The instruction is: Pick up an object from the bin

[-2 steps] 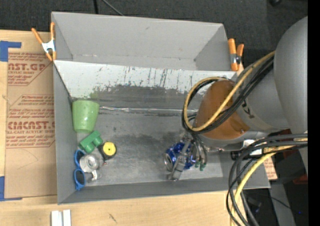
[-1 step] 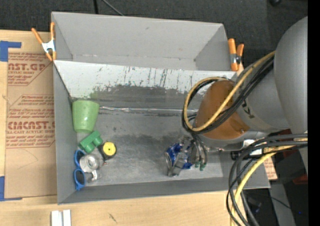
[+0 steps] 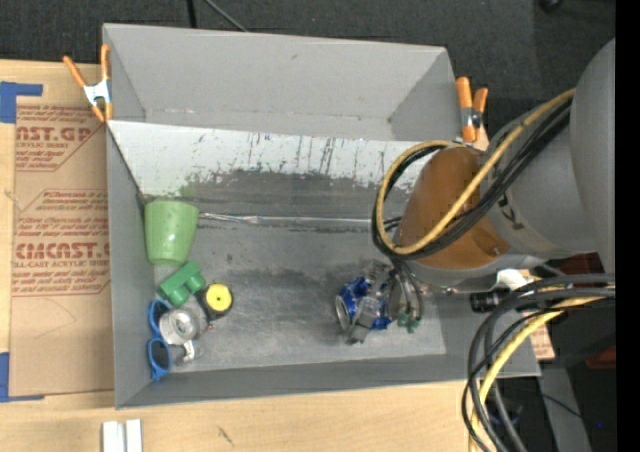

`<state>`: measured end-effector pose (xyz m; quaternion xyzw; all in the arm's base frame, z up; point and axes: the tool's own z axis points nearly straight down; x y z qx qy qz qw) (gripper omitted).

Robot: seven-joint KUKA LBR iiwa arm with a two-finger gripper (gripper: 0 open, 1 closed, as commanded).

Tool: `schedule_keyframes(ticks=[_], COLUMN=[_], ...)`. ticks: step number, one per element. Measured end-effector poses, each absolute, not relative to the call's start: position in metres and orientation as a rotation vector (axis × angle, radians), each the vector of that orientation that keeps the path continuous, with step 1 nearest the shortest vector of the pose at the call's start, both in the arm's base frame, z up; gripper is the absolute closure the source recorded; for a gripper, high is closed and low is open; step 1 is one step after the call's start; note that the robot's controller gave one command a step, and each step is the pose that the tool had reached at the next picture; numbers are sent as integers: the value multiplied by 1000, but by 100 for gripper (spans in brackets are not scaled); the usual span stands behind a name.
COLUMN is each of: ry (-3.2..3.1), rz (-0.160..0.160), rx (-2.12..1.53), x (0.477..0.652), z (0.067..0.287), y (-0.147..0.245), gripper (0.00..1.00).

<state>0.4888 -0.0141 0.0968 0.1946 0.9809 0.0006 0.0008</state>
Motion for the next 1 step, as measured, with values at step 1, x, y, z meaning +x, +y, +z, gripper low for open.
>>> schedule_keyframes(ticks=[1], ry=[3078], rz=[2], rx=[609], x=[490], z=[138], y=[-13], gripper=[100])
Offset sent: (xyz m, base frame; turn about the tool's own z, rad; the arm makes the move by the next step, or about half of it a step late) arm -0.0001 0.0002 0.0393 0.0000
